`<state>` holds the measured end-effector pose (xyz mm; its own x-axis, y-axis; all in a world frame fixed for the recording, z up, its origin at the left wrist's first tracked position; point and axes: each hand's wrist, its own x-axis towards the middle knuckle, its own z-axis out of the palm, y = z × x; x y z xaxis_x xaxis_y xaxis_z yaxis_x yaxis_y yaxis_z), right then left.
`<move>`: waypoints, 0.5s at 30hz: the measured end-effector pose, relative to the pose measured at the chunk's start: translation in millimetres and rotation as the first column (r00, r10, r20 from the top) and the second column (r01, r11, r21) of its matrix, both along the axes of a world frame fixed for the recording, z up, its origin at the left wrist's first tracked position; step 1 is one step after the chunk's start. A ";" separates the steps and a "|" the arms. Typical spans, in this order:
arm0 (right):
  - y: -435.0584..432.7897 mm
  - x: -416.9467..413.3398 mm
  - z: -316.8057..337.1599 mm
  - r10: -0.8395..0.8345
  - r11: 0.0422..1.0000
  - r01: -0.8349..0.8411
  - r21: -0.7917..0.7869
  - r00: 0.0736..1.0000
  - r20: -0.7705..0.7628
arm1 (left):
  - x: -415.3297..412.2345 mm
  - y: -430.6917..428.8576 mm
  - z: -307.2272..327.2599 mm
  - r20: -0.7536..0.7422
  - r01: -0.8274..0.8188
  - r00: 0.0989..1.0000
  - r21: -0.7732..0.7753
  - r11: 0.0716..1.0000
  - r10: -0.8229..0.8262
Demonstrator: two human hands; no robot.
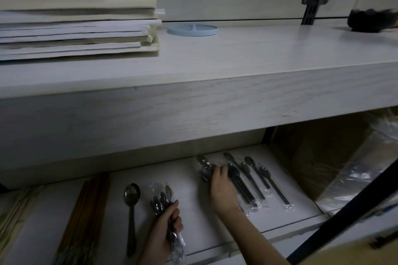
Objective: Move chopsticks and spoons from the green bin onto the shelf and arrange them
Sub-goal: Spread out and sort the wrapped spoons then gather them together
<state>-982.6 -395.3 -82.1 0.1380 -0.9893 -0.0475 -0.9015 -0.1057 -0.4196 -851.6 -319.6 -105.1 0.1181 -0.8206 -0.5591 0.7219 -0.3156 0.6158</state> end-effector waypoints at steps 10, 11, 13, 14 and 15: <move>-3.5 -34.3 -33.9 -0.199 0.979 0.203 0.007 0.964 -0.177 | -3.0 -2.1 -3.7 0.029 0.043 0.999 0.027 0.999 -0.044; -4.9 -34.7 -32.3 -0.187 0.982 0.190 -0.003 0.964 -0.190 | -2.6 -1.9 -4.1 0.033 0.042 0.999 0.028 0.999 -0.043; -10.6 -37.5 -28.4 -0.176 0.984 0.178 -0.010 0.962 -0.210 | -2.7 -1.7 -4.9 0.030 0.041 0.999 0.028 0.999 -0.042; -13.4 -39.3 -25.9 -0.177 0.983 0.181 0.000 0.960 -0.215 | -3.4 -2.0 -5.2 0.027 0.042 0.999 0.029 0.999 -0.043; -15.6 -40.9 -23.7 -0.178 0.982 0.186 0.018 0.959 -0.220 | -4.1 -2.4 -5.7 0.023 0.043 0.999 0.029 0.999 -0.044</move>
